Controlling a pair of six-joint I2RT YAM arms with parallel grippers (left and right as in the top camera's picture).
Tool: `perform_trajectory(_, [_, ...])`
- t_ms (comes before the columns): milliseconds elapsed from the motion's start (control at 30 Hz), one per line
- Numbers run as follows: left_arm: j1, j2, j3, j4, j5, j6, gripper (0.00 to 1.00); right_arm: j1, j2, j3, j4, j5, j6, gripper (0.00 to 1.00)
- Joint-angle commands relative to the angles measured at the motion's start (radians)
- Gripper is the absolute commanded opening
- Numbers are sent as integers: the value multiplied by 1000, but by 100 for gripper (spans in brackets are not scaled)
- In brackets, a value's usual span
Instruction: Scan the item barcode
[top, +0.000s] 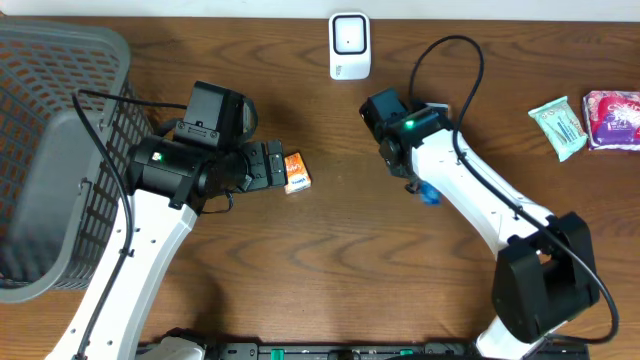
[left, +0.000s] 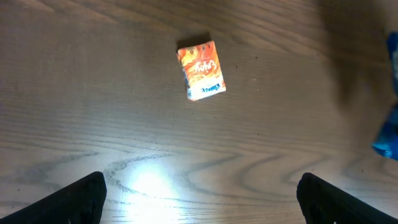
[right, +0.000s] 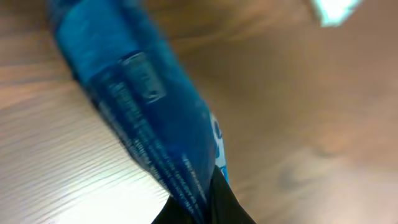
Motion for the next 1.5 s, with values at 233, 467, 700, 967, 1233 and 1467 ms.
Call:
perform_trajectory(233, [3, -2, 6, -3, -13, 2, 98, 16, 219, 0, 8, 234, 100, 1])
perform_trajectory(467, [3, -2, 6, -3, -13, 2, 98, 125, 232, 48, 34, 81, 55, 61])
perform_trajectory(700, [3, -2, 6, -3, -13, 2, 98, 52, 231, 285, -124, -34, -29, 70])
perform_trajectory(967, [3, -2, 6, -3, -13, 2, 98, -111, 232, 281, -175, -418, -436, 76])
perform_trajectory(1233, [3, -2, 6, -3, -13, 2, 98, -218, 232, 191, -59, -390, -436, 75])
perform_trajectory(1467, [3, -2, 6, -3, -12, 2, 98, -504, 232, 191, -39, -1050, -837, 87])
